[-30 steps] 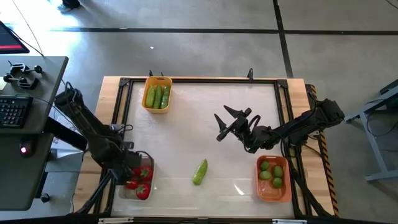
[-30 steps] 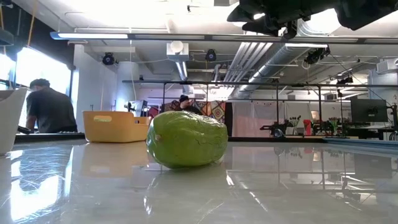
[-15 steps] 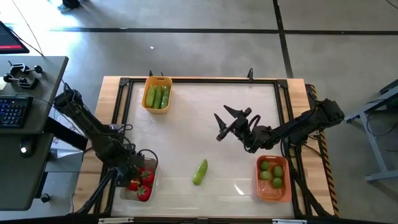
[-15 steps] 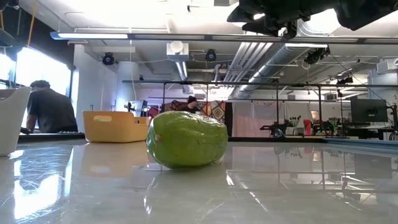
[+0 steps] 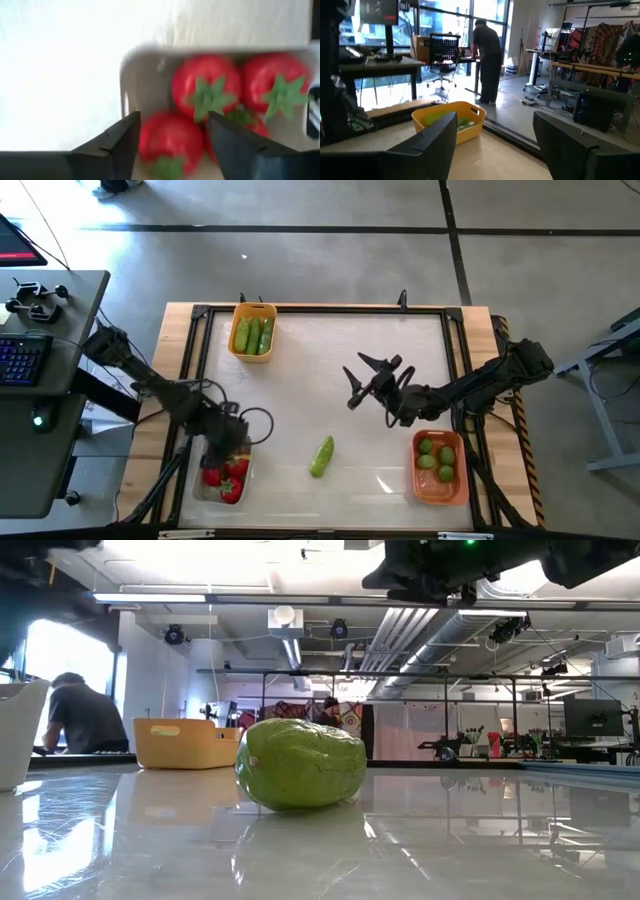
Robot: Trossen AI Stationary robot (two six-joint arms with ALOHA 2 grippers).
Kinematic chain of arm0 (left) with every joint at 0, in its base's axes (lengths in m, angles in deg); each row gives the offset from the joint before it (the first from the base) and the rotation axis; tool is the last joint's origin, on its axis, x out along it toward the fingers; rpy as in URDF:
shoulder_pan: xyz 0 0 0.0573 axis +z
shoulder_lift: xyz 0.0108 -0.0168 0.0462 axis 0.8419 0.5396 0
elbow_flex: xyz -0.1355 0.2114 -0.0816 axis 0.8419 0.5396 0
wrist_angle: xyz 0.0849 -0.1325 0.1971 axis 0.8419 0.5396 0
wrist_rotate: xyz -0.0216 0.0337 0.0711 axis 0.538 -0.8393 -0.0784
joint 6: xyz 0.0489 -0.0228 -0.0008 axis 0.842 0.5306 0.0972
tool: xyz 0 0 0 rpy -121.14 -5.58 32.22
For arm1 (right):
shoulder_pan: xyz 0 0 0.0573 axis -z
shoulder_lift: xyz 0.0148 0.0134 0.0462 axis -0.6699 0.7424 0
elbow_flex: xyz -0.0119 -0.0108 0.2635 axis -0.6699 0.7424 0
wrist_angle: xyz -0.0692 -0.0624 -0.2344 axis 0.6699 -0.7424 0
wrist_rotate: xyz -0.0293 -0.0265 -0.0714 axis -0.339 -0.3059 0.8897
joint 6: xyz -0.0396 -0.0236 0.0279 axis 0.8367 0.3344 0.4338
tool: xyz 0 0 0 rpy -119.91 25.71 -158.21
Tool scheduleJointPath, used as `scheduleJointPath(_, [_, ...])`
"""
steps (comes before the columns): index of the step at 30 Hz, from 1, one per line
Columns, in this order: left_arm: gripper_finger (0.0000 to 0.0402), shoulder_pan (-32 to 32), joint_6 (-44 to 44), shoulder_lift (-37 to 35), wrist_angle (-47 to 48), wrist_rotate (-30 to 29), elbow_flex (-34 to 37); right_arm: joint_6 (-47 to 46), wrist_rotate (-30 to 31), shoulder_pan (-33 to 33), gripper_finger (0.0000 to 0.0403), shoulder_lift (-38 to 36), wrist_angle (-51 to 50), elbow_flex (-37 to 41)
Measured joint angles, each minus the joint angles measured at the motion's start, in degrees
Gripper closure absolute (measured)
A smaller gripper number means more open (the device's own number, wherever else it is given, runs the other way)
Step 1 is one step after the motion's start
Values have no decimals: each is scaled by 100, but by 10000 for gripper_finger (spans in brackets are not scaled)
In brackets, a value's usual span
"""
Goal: Sort produce into baskets
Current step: Put the green cucumber into the yellow bin
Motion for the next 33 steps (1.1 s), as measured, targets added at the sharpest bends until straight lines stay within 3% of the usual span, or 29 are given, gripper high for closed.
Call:
scheduleJointPath(9, [288, 882, 1650, 256, -1955, -236, -4, -288, 5, -131, 151, 2, -450, -2])
scheduleJointPath(19, [393, 1374, 2979, 1823, -4288, -90, -2, -305, 215, -186, 154, 2, -727, -2])
scheduleJointPath(24, [397, 1621, 2273, 2364, -5649, 398, -4, -297, 229, -186, 192, 2, -799, -2])
scheduleJointPath(27, [395, 1705, 1622, 2614, -5836, 403, -4, -270, 228, -186, 228, 2, -887, -2])
scheduleJointPath(33, [335, 1671, 957, 3037, -5877, 561, -2, -281, 227, -183, 272, 2, -1106, -2])
